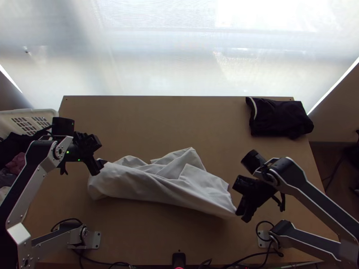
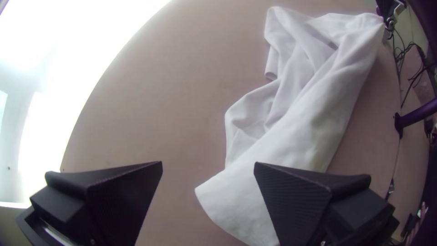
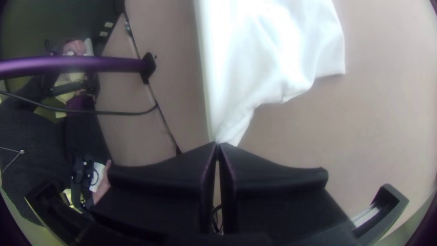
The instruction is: Fold the t-shirt
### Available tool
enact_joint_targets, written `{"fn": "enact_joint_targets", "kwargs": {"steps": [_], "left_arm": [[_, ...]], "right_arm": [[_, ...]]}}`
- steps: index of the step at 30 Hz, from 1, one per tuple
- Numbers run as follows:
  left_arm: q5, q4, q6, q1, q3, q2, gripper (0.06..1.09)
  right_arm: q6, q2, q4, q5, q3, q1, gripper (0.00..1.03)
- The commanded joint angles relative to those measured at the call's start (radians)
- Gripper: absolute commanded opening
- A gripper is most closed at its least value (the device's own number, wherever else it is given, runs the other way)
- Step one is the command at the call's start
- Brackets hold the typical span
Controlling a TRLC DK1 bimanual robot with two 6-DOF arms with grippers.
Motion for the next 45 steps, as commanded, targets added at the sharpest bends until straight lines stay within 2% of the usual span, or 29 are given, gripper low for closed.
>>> {"fn": "enact_joint_targets", "kwargs": {"steps": [1, 6, 12, 20, 23, 24, 26, 28, 30, 35, 36, 37, 41, 45], "left_arm": [[0.004, 0.042, 0.015, 0.002, 0.032, 0.085, 1.03], [0.005, 0.029, 0.033, -0.052, -0.028, 0.075, 1.03], [0.011, -0.144, 0.084, -0.116, -0.044, 0.044, 1.01], [-0.012, -0.169, 0.197, -0.078, -0.155, -0.008, 0.99], [-0.015, -0.152, 0.216, -0.070, -0.198, -0.027, 0.80], [-0.015, -0.136, 0.213, -0.065, -0.205, -0.033, 0.70], [-0.013, -0.112, 0.210, -0.055, -0.215, -0.040, 0.41], [-0.013, -0.113, 0.202, -0.045, -0.213, -0.039, 0.39], [-0.013, -0.121, 0.176, -0.036, -0.201, -0.042, 0.32], [-0.012, -0.189, 0.156, 0.011, -0.097, -0.073, 0.29], [-0.005, -0.204, 0.138, 0.021, -0.051, -0.082, 0.23], [-0.001, -0.205, 0.101, 0.030, 0.000, -0.091, 0.09], [0.013, -0.239, 0.061, 0.085, 0.176, -0.109, 0.10], [0.088, -0.228, -0.083, 0.123, 0.351, -0.135, 0.10]], "right_arm": [[-0.025, 0.049, 0.039, 0.084, -0.111, 0.053, 0.03], [0.006, 0.068, 0.069, 0.087, -0.049, 0.045, 0.03], [0.012, 0.087, 0.080, 0.089, -0.024, 0.025, 0.03], [0.031, 0.091, 0.085, 0.089, 0.002, 0.023, 0.03], [0.032, 0.093, 0.085, 0.089, 0.017, 0.019, 0.03], [0.032, 0.093, 0.085, 0.089, 0.020, 0.017, 0.03], [0.035, 0.095, 0.085, 0.089, 0.020, 0.017, 0.03], [0.037, 0.095, 0.085, 0.089, 0.019, 0.017, 0.03], [0.038, 0.095, 0.085, 0.089, 0.019, 0.017, 0.03], [0.044, 0.099, 0.085, 0.089, 0.060, -0.001, 0.03], [0.044, 0.099, 0.086, 0.089, 0.074, -0.013, 0.03], [0.046, 0.099, 0.088, 0.087, 0.090, -0.029, 0.03], [0.058, 0.096, 0.100, 0.087, 0.160, -0.076, 0.03], [0.114, 0.078, 0.148, 0.087, 0.267, -0.156, 0.03]]}}
